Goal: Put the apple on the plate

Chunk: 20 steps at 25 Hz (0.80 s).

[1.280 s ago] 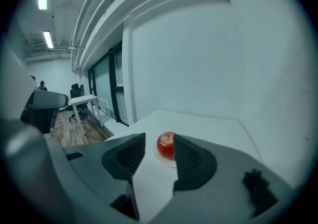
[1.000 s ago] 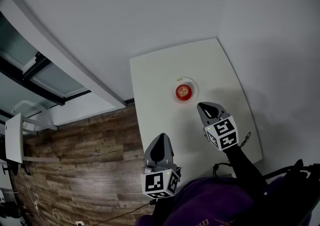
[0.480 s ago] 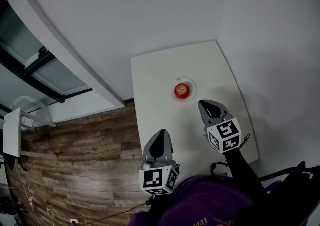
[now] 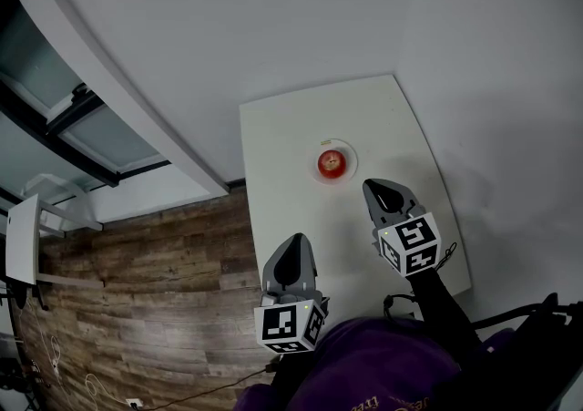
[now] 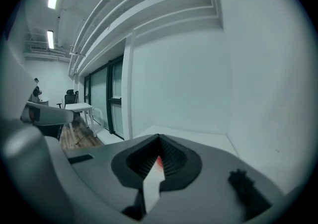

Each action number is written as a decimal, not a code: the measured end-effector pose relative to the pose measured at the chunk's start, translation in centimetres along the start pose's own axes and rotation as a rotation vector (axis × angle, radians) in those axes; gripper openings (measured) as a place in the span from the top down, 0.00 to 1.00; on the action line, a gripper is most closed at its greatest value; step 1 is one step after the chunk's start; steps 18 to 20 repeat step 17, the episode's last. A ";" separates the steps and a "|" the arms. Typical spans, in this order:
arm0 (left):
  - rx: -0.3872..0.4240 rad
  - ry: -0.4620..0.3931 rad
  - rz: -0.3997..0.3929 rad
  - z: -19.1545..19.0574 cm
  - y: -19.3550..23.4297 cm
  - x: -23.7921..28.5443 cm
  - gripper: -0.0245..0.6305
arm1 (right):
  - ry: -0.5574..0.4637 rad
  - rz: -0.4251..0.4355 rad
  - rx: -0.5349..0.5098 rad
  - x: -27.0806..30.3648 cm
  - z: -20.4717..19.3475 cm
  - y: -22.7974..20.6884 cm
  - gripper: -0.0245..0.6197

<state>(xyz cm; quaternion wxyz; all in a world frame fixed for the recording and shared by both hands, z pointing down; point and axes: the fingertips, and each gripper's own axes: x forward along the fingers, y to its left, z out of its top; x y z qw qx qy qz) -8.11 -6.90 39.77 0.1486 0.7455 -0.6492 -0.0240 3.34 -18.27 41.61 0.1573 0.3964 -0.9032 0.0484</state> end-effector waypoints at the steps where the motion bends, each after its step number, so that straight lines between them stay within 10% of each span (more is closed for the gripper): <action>1: 0.000 -0.001 -0.001 0.0 0.0 0.0 0.95 | 0.001 -0.001 -0.001 0.0 0.0 0.0 0.95; 20: 0.007 0.002 -0.007 -0.1 0.0 0.1 0.95 | -0.005 0.003 -0.010 -0.1 0.1 -0.1 0.95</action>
